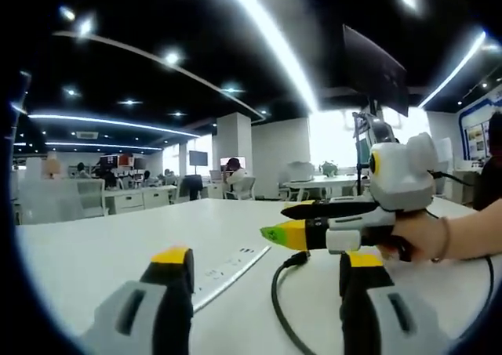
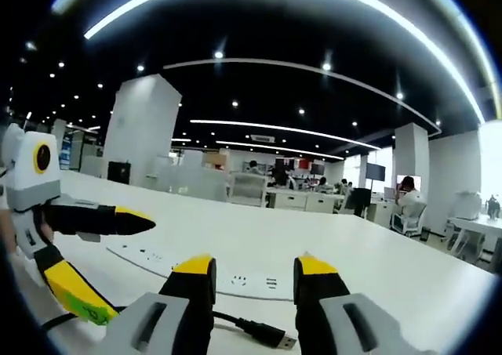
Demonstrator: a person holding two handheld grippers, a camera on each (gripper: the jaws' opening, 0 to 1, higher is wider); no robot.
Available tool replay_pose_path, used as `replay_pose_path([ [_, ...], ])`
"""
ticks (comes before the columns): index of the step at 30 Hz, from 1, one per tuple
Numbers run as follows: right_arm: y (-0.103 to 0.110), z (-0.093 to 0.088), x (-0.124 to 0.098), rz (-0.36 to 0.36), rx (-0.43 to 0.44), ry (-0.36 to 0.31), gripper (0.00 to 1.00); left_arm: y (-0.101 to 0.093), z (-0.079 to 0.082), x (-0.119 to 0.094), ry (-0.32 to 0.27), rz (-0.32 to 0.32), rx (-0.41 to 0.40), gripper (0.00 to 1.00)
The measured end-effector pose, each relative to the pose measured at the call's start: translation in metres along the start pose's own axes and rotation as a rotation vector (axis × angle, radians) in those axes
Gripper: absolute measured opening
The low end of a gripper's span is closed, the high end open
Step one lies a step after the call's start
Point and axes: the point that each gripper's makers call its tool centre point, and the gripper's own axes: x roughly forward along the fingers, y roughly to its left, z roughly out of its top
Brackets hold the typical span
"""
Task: Locate the USB plug end of the data cable currently connected to the USB port on the desk. Grip the plug, withdraw it from the port, and place it onto the desktop.
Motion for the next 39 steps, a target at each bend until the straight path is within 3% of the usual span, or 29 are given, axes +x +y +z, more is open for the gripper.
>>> replay_pose_path([
  [10,-0.004,0.004,-0.001,0.000,0.013,0.014,0.41,-0.001,0.013,-0.009,-0.034,0.008,-0.024,0.75],
  [14,0.000,0.005,-0.004,0.002,-0.002,0.028,0.41,0.002,0.016,-0.016,-0.044,0.048,-0.031,0.75],
  [18,0.009,0.009,-0.011,0.031,-0.001,0.036,0.43,-0.012,0.021,-0.028,-0.043,0.029,-0.010,0.75],
  [22,0.017,0.019,-0.019,0.022,0.016,0.008,0.44,-0.014,0.025,-0.040,-0.049,0.052,0.013,0.75],
  [27,0.025,0.023,-0.031,0.005,0.020,-0.018,0.43,0.002,0.023,-0.063,-0.068,0.175,0.005,0.74],
  [33,0.040,0.021,-0.042,0.009,0.046,-0.022,0.44,0.010,0.014,-0.086,-0.055,0.241,-0.050,0.74],
  [36,0.049,0.021,-0.047,0.014,0.047,-0.022,0.44,0.011,0.014,-0.096,-0.054,0.275,-0.038,0.74],
  [39,0.055,0.023,-0.052,0.015,0.050,-0.029,0.44,0.016,0.015,-0.109,-0.038,0.346,0.029,0.73],
])
